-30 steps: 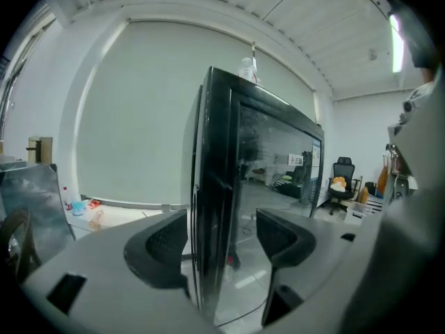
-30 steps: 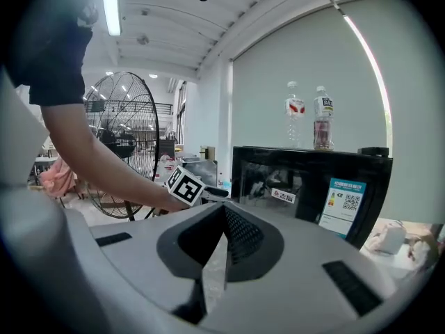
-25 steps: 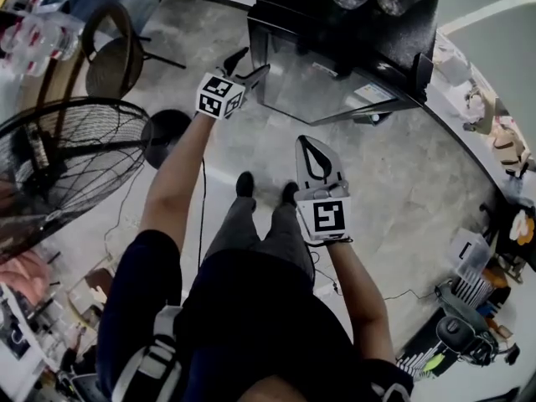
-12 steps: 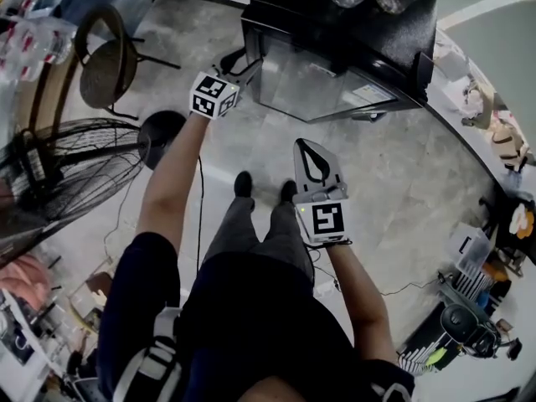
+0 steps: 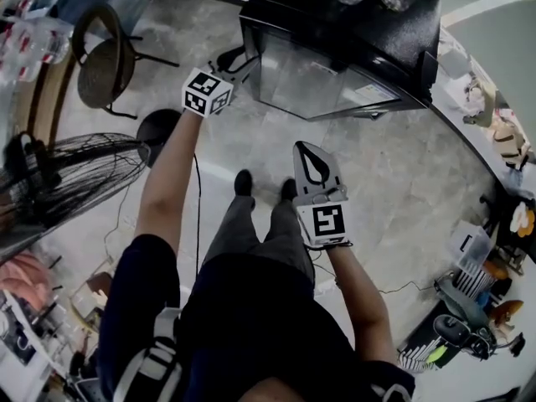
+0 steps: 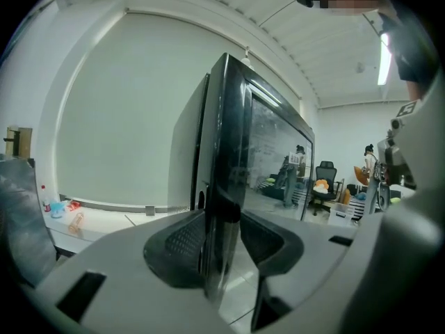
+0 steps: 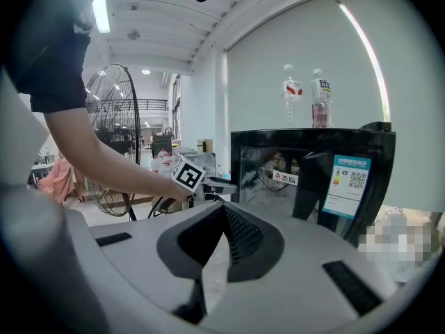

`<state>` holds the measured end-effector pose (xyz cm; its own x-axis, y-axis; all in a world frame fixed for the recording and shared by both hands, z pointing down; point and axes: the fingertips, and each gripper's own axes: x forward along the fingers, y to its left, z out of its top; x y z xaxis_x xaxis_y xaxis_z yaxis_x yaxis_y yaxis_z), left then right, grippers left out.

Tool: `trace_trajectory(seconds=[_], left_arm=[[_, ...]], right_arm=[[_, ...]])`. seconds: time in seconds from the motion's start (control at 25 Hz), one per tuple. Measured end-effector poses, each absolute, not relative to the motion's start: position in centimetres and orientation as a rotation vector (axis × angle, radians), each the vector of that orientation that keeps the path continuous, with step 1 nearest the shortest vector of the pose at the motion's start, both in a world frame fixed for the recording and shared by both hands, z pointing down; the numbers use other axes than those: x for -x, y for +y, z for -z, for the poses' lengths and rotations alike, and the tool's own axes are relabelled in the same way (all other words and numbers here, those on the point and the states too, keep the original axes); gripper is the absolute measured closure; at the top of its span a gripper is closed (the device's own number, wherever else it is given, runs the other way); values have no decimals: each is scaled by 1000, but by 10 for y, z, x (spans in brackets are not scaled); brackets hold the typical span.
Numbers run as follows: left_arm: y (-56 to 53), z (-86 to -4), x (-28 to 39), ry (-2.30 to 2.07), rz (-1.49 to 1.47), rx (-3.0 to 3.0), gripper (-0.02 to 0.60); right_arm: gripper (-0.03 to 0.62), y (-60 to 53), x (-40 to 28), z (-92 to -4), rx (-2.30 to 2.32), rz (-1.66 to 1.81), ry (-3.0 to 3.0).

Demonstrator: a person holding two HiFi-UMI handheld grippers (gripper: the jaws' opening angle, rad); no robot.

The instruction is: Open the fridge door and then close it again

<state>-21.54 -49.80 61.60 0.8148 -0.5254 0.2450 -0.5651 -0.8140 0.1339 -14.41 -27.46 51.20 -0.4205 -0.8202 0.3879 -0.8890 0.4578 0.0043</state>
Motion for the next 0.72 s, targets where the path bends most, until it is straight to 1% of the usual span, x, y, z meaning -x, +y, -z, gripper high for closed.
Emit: trace_trajectory(seconds=[0.28,0.72], left_arm=[[-498,-615,217,-807,-316,-2813,430],[-498,-616,218,-881,-339,-2803,431]], right_arm=[[574,-275,150,-518,-1442,-301,-2378],[574,-271,149,-520,-1450,-314,-2384]])
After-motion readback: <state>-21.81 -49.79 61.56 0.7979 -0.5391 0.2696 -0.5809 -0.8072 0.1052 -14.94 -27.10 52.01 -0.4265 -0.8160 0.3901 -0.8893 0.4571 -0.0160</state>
